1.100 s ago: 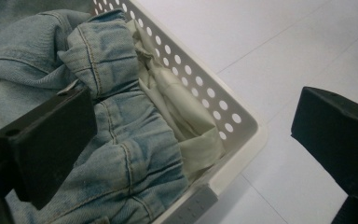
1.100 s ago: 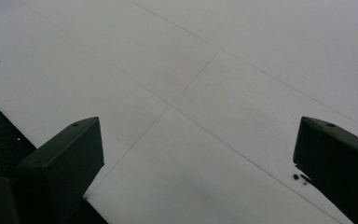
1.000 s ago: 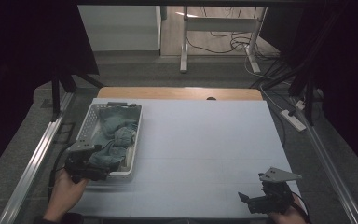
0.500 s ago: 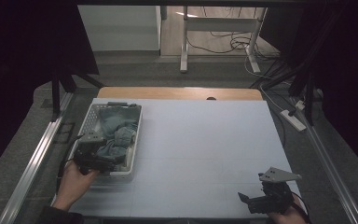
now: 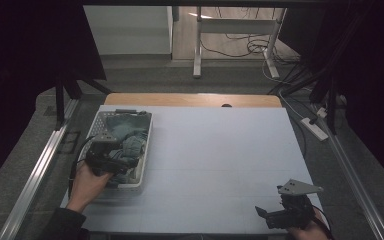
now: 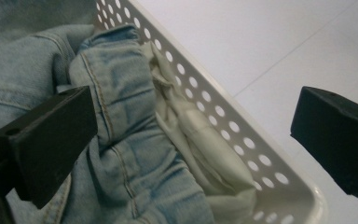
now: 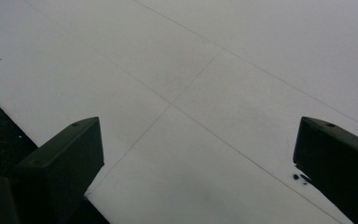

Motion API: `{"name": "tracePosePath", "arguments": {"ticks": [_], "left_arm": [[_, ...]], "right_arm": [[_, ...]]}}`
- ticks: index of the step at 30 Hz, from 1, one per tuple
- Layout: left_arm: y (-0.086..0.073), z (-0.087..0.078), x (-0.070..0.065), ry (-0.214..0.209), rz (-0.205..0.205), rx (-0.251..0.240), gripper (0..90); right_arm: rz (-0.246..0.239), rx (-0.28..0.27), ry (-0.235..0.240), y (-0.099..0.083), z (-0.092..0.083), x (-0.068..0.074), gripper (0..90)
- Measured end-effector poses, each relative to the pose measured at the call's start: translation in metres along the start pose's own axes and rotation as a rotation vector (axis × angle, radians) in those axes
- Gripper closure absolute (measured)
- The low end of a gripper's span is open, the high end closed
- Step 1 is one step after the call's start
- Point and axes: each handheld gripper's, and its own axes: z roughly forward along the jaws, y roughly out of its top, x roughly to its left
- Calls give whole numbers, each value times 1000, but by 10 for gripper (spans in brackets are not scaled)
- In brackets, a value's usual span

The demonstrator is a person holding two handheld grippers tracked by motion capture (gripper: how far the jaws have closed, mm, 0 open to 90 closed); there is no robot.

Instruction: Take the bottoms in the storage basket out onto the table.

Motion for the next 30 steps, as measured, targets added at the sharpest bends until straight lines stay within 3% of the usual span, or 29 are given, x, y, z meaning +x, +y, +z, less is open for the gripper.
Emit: {"name": "tracePosePath", "arguments": {"ticks": [20,30], "left_arm": [[18,27,26,23,-19,60,0],[24,42,36,58,6,101,0]], "right_arm": [[-3,1,2,0,0,0,19],[-7,3,2,0,0,1,19]]}}
